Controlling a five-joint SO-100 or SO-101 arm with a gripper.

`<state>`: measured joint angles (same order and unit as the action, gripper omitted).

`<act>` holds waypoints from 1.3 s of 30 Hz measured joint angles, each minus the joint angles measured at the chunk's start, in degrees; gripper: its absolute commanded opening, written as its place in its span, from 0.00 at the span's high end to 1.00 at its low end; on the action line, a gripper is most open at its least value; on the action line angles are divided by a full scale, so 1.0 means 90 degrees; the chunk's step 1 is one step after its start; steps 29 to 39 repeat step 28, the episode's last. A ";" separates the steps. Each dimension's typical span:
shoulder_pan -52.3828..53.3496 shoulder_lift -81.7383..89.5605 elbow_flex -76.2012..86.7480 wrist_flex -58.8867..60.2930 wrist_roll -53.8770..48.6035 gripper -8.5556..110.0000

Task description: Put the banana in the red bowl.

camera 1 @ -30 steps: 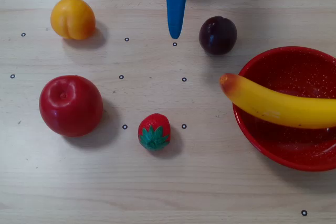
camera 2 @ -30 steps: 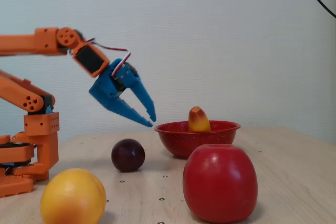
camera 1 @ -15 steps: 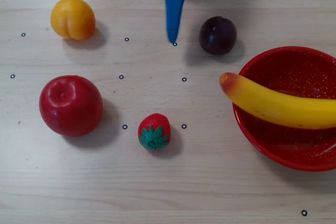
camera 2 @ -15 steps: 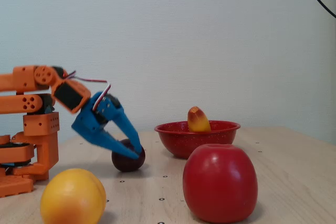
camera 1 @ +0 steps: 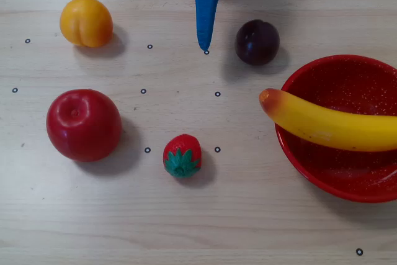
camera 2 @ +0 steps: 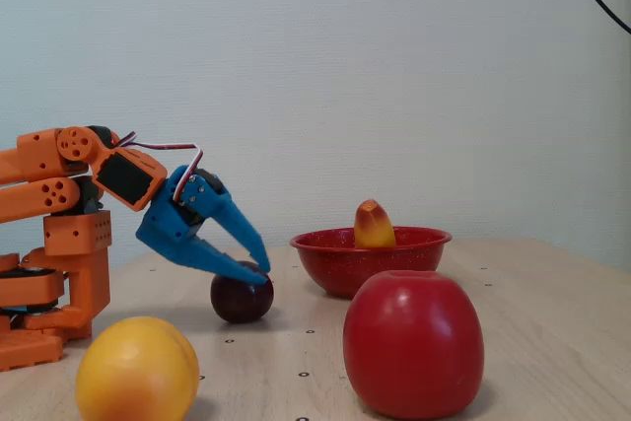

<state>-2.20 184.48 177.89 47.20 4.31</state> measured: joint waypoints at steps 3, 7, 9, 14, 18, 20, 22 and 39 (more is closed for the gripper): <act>0.0000 0.0000 0.0000 0.0322 -0.0098 0.93; 0.0000 0.0000 0.0000 0.0371 -0.0195 0.93; 0.0000 0.0000 0.0000 0.0371 -0.0264 0.93; 0.0000 0.0000 0.0000 0.0371 -0.0273 0.93; 0.0000 0.0000 0.0000 0.0371 -0.0273 0.93; 0.0000 0.0000 0.0000 0.0371 -0.0273 0.93; 0.0000 0.0000 0.0000 0.0371 -0.0273 0.93; 0.0000 0.0000 0.0000 0.0371 -0.0273 0.93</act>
